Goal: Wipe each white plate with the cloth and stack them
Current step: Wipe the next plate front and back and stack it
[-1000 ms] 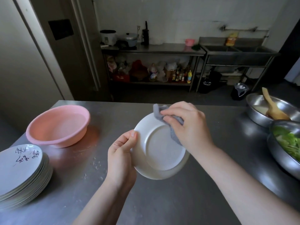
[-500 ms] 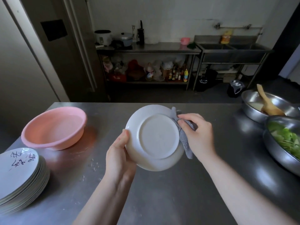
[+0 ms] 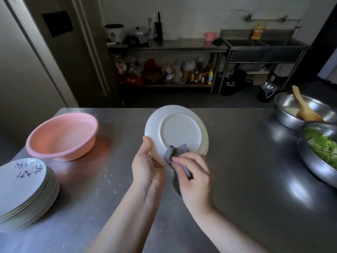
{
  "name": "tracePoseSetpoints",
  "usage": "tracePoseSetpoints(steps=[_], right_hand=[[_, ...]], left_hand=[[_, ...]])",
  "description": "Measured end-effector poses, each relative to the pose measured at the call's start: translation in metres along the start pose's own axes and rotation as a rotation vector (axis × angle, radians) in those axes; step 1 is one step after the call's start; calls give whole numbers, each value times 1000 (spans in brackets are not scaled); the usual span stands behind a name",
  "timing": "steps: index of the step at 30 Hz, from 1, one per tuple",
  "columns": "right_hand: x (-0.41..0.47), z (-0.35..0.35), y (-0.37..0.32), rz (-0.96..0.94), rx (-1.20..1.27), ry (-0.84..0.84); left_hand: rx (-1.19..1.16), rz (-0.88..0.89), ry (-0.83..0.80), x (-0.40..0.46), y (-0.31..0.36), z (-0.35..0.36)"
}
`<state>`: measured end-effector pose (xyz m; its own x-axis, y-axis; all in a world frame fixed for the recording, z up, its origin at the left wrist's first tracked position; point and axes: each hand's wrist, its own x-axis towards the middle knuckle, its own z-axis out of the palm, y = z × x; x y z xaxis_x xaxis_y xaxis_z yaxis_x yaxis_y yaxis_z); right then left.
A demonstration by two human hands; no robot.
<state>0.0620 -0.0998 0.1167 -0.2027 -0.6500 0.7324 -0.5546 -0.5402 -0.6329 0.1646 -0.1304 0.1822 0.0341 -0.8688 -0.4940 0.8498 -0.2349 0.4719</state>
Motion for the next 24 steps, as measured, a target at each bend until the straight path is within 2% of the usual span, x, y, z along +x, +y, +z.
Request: tracePoseSetpoints(steps=[3,6,9,12,14,16,19,24], right_hand=[[10,8,-8,-161,-46,-101],[11,-5,0,-211,-74,-98],[11,-24,13,-28,-74,44],[33,-33,19,235,-40,154],[57,-36,21,365,-17,121],[83,-39,22,415,-3,55],[116,-37,7,293,-54,-91],[116,-12,-30,-149,-114,-408]], left_hand=[[-85,-145,-42,-4,-1,0],[-52,-80,-3,-3,5,-2],[-20,37,51,-3,13,-5],[53,106,18,-3,12,-10],[149,182,-60,-2,9,-14],[286,239,-159,-2,5,-18],[405,260,-189,-6,0,-18],[391,274,-196,-8,-1,-15]])
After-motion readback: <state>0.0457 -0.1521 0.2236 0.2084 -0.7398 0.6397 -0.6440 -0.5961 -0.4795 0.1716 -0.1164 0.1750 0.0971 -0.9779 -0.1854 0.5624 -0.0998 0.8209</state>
